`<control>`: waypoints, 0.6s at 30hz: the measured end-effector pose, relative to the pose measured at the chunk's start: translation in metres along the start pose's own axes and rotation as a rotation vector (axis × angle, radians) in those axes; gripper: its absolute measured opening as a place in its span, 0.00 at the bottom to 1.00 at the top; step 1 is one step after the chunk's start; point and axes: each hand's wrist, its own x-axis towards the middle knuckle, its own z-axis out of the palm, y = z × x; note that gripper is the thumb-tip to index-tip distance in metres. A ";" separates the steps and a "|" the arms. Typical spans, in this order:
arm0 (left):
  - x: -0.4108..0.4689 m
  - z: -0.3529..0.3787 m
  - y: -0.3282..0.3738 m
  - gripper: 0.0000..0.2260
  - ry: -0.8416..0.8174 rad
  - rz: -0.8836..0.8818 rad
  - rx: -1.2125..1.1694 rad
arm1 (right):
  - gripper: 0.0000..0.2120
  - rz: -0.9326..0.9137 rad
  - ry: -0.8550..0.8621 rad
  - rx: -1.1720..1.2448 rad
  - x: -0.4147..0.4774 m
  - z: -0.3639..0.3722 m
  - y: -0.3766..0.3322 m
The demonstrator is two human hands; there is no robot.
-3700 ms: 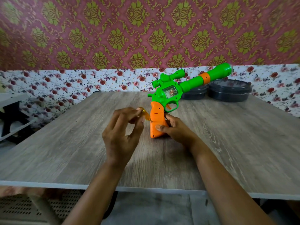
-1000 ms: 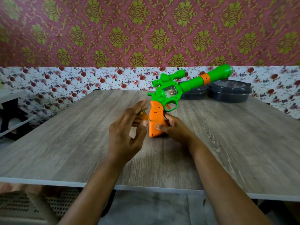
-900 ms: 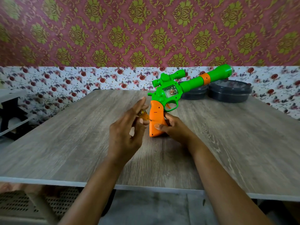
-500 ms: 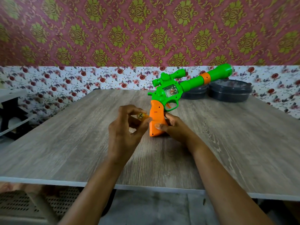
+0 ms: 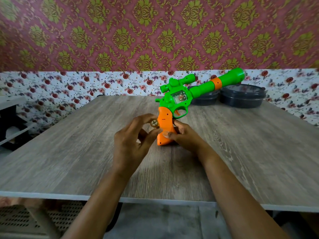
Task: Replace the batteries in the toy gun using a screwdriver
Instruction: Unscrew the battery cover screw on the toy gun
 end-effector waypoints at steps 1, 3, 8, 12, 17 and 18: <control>0.000 0.000 0.000 0.11 0.026 -0.023 -0.018 | 0.22 -0.001 0.002 -0.007 0.000 0.000 0.000; 0.000 0.001 0.001 0.11 0.070 -0.078 -0.062 | 0.22 -0.003 0.003 -0.005 0.000 0.000 0.000; -0.002 0.003 0.000 0.13 0.071 -0.098 -0.056 | 0.21 0.005 0.007 0.006 0.001 0.000 0.002; -0.001 0.000 -0.004 0.14 0.088 -0.061 -0.028 | 0.22 0.013 0.007 0.000 0.001 0.000 0.002; -0.001 -0.001 0.002 0.18 0.063 -0.004 -0.025 | 0.22 0.024 0.007 0.028 0.000 0.001 0.001; -0.001 -0.001 0.001 0.18 0.074 0.002 -0.017 | 0.23 0.026 0.008 0.022 0.000 0.001 0.001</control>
